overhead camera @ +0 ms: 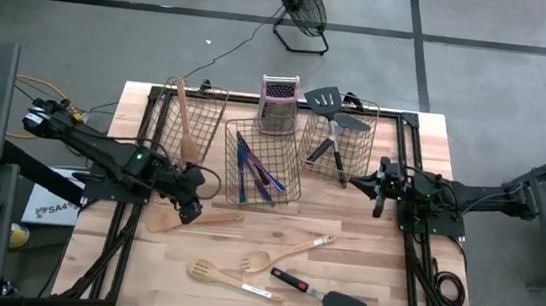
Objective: Pick & Place Kitchen Items
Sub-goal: Put the top brown serving spoon into the left wire basket
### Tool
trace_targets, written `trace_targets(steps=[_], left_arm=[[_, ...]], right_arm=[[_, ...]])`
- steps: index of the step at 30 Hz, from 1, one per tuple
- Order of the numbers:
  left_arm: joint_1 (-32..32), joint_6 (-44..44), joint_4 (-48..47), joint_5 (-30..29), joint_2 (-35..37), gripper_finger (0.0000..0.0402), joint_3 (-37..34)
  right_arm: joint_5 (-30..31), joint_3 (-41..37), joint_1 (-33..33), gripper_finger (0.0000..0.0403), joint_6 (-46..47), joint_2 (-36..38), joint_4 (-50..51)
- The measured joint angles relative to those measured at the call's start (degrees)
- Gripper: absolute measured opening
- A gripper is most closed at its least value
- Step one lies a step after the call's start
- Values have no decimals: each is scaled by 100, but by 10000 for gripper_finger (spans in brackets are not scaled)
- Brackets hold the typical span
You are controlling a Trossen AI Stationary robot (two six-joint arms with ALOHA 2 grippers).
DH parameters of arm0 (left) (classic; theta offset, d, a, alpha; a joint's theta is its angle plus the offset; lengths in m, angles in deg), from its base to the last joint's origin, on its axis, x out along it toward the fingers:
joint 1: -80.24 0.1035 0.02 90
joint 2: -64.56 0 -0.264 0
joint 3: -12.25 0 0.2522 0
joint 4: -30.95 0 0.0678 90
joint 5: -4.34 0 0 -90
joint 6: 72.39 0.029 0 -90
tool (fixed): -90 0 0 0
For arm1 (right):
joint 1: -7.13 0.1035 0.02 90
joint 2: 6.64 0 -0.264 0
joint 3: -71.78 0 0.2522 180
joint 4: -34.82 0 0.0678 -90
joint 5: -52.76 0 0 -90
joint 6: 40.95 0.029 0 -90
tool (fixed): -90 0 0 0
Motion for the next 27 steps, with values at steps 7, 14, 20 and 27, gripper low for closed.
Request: trace_targets(steps=[7,14,20,27], left_arm=[[-21,-2,-9,147,-24,184,1],[-19,73,-11,164,-24,184,2],[-19,108,-15,201,-47,184,2],[-225,110,-262,352,-262,184,4]], right_arm=[[2,0,0,2,-12,0,-2],[2,0,0,2,-14,0,-2],[2,0,0,2,-14,0,-4],[2,0,0,2,-16,0,-4]])
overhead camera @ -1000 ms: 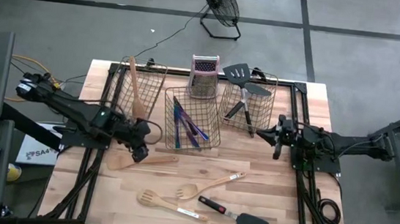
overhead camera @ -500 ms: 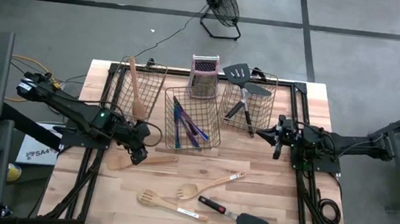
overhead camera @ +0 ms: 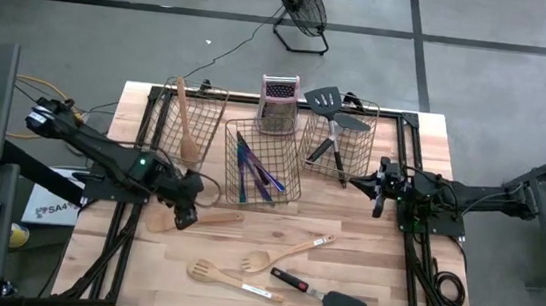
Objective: Pick & Place Kitchen Items
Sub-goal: Put the top brown serving spoon into the left wire basket
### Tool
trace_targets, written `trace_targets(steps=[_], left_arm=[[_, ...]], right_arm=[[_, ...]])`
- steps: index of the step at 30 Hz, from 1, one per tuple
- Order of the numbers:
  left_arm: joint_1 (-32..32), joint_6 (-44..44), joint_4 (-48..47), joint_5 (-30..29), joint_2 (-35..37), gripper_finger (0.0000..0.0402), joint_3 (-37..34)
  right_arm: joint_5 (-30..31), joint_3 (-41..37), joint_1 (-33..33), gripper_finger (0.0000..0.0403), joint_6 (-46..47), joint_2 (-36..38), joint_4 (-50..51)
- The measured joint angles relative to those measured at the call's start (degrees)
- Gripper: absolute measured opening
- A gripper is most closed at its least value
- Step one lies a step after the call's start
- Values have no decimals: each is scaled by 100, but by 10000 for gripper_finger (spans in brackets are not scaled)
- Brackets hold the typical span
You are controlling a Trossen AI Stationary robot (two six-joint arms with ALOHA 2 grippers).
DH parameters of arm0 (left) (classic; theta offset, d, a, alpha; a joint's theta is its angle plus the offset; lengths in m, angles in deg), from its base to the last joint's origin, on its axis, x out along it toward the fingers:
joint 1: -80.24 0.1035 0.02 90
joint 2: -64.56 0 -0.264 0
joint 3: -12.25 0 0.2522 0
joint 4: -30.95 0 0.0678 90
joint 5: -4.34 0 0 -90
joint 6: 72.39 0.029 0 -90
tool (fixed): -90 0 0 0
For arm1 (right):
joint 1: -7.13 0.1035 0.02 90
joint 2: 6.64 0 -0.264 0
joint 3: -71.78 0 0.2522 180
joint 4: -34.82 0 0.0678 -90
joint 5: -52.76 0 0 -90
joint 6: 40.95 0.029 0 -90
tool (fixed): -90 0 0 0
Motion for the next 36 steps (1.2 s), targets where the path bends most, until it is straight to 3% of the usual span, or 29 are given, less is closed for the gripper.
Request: trace_targets(steps=[7,21,31,36], left_arm=[[-447,105,-12,20,-704,184,0],[-596,760,188,274,-1747,186,9],[-732,839,367,125,-2358,278,9],[-731,1054,312,-45,-2483,296,7]], right_arm=[[2,0,0,2,0,0,0],[2,0,0,2,0,0,1],[4,0,0,2,0,0,1],[2,0,2,2,0,0,0]])
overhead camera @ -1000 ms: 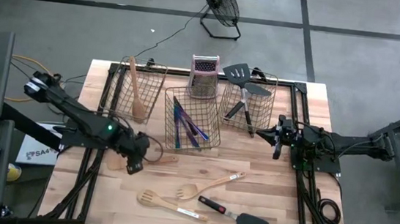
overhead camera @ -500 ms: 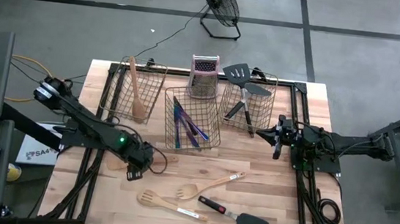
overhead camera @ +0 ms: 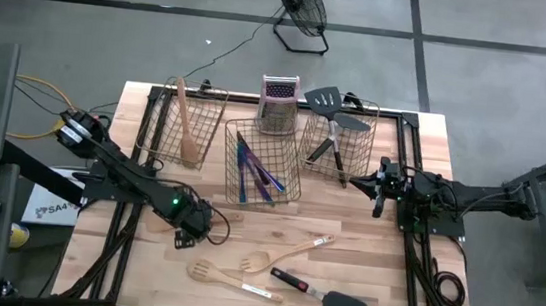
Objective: Pick & Place Kitchen Items
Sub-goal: Put the top brown serving spoon into the left wire basket
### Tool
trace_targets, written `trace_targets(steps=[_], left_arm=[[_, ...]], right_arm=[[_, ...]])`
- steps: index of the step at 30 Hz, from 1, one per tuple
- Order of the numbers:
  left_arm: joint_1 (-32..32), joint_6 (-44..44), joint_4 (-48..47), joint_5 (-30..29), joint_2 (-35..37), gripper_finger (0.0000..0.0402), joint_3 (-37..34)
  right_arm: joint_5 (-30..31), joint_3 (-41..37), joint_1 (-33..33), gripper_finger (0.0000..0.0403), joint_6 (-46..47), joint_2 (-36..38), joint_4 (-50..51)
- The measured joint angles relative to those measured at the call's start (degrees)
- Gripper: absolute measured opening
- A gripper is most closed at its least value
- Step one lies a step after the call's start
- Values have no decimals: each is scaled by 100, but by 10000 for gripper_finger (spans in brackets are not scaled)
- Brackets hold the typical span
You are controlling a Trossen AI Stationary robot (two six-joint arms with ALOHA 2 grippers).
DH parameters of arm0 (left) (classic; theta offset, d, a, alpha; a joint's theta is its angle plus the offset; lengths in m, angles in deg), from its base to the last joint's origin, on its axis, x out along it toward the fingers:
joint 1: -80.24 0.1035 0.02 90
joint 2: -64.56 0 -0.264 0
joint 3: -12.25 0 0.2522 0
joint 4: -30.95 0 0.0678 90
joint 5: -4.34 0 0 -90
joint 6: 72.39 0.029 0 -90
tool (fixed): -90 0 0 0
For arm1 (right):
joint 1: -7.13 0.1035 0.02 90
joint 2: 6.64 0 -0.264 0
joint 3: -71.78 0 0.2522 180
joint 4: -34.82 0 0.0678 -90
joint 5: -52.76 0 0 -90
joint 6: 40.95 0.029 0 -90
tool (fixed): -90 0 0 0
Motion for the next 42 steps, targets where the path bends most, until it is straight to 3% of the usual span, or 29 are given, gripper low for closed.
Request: trace_targets(steps=[12,17,25,42], left_arm=[[16,290,-20,63,-414,297,22],[307,642,-7,618,-575,296,17],[658,1037,128,997,-604,294,-125],[602,767,124,933,-604,166,-157]], right_arm=[[2,0,-2,2,0,0,0],[2,0,-2,2,0,0,2],[2,0,-2,2,0,1,1],[0,0,-1,2,0,1,1]])
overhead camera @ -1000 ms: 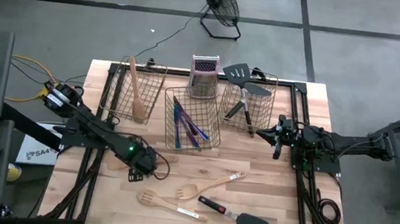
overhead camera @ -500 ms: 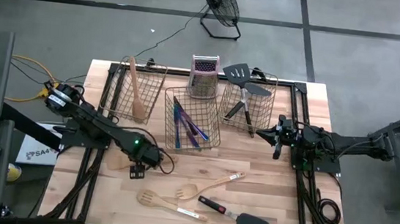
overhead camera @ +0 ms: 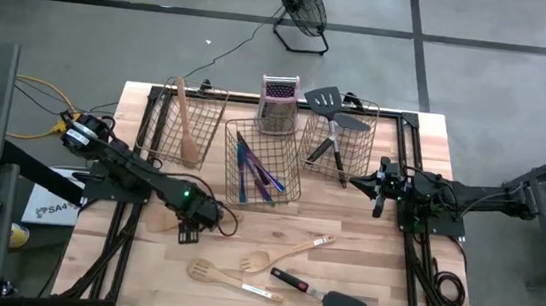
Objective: Pick & Place Kitchen Items
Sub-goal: Put the top brown serving spoon into the left wire basket
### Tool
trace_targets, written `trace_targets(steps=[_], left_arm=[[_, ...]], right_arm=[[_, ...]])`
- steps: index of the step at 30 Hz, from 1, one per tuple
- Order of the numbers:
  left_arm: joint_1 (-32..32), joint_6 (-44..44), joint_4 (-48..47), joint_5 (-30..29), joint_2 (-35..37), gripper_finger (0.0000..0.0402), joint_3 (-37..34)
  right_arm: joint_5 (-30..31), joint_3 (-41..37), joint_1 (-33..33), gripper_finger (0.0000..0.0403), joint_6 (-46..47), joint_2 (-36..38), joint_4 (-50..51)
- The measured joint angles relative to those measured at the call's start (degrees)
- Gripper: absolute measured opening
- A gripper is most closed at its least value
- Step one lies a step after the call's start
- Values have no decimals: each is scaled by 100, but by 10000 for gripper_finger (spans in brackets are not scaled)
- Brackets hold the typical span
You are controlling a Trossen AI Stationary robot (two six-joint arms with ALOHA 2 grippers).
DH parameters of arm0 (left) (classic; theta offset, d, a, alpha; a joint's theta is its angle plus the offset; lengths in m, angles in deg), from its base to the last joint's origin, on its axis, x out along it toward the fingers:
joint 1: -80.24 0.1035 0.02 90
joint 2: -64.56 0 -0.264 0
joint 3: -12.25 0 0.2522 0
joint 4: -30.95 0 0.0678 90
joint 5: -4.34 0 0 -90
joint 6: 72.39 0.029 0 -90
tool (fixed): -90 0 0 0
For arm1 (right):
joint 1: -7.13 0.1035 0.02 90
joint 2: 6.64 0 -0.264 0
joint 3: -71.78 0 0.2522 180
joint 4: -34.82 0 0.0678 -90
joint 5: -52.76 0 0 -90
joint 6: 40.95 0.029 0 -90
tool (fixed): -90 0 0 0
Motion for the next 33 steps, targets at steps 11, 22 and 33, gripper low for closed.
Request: trace_targets(steps=[11,22,33], left_arm=[[-86,-19,42,-23,0,85,0],[-86,-22,42,-20,0,82,0],[-90,-29,51,-64,254,82,-20]], right_arm=[[2,0,-1,2,0,0,0],[2,0,0,2,0,0,1],[1,0,1,2,0,1,1]])
